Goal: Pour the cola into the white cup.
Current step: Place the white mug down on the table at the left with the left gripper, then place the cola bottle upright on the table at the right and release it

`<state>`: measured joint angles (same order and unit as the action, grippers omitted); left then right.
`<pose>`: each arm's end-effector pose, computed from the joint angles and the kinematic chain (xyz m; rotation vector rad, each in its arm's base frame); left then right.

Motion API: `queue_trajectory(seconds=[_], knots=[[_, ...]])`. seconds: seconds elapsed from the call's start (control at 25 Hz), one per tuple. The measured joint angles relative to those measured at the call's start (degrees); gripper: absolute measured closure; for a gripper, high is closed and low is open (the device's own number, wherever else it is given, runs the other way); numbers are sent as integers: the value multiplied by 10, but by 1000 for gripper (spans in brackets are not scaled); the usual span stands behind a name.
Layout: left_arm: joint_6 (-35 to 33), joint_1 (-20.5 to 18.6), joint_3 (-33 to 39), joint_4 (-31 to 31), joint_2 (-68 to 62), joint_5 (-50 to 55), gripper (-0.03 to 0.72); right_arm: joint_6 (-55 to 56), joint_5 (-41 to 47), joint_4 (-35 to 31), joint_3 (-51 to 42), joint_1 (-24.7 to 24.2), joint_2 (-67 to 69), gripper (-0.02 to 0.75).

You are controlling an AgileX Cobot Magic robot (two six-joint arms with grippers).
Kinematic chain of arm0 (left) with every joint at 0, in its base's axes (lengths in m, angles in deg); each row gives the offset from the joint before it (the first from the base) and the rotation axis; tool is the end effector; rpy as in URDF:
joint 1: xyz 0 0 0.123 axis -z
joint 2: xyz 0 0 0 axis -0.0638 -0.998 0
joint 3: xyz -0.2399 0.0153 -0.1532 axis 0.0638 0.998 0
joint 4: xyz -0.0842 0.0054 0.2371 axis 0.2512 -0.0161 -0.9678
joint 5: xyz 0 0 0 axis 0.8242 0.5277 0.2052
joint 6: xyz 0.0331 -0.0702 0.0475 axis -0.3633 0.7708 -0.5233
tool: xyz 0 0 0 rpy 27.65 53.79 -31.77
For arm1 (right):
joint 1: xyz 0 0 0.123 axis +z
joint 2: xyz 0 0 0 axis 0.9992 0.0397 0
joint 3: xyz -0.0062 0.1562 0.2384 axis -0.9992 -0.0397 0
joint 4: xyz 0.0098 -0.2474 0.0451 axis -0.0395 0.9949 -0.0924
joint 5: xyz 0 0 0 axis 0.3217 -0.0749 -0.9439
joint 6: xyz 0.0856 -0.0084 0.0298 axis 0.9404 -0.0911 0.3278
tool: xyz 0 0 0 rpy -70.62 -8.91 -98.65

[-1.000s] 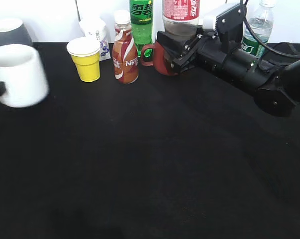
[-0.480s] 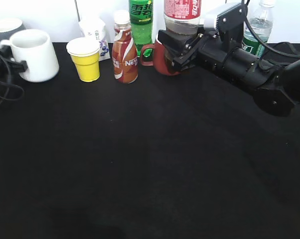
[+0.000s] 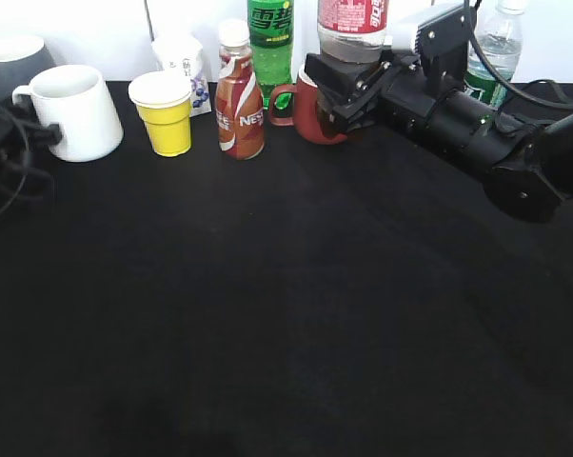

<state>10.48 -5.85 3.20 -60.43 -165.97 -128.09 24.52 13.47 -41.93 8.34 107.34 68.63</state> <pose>0.4140 0.0077 0.1082 -0.0028 1.6214 -0.0820 0.3694 0.1756 0.1760 -0.5702 1.3435 0.6877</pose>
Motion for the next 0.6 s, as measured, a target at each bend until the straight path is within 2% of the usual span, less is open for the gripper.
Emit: queue_trajectory(seconds=[0.08, 0.24, 0.36, 0.48, 0.6], knots=[[1, 0, 37, 1, 14, -18, 394, 0, 0, -1, 0, 0, 0, 351], [1, 0, 168, 16, 113, -34, 391, 0, 0, -10, 0, 0, 0, 351], [1, 0, 256, 4, 237, -21, 391, 0, 0, -70, 0, -7, 0, 351], [1, 30, 268, 3, 377, 93, 391, -1, 0, -96, 0, -55, 0, 351], [1, 68, 268, -18, 442, 177, 391, -4, 0, -103, 0, -113, 0, 351]])
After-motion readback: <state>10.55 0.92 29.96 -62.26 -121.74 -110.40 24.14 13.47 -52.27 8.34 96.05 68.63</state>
